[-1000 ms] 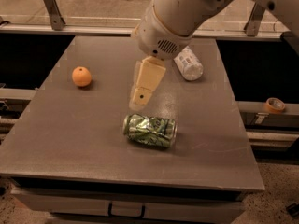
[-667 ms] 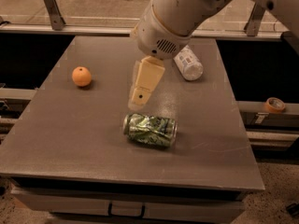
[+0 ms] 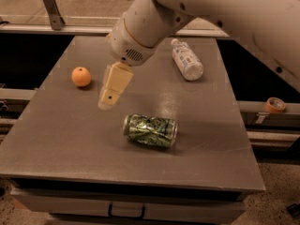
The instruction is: Move orange near green can
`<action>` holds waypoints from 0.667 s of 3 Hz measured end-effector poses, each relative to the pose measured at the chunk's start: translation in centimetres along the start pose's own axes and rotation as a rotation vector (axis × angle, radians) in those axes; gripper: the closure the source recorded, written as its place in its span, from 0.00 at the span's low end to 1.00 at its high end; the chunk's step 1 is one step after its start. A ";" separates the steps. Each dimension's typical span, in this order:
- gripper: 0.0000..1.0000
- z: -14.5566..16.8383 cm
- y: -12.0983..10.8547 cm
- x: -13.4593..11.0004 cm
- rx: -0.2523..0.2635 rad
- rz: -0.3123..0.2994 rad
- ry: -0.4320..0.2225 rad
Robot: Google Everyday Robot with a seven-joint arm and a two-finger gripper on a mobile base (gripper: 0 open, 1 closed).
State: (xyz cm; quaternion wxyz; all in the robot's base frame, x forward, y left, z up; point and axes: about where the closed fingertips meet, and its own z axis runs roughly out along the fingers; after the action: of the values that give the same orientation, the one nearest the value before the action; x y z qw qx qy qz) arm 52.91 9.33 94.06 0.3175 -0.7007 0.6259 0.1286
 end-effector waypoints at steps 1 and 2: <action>0.00 4.8 -2.5 -2.2 0.025 0.004 -0.062; 0.00 8.3 -4.9 -3.5 0.052 0.031 -0.114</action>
Offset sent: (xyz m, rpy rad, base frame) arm 0.0966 0.1167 -0.0443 0.2062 -0.0248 -0.0552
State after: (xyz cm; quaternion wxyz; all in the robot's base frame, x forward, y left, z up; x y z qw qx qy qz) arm 58.71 17.22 91.16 0.3686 -0.6742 0.6206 0.1567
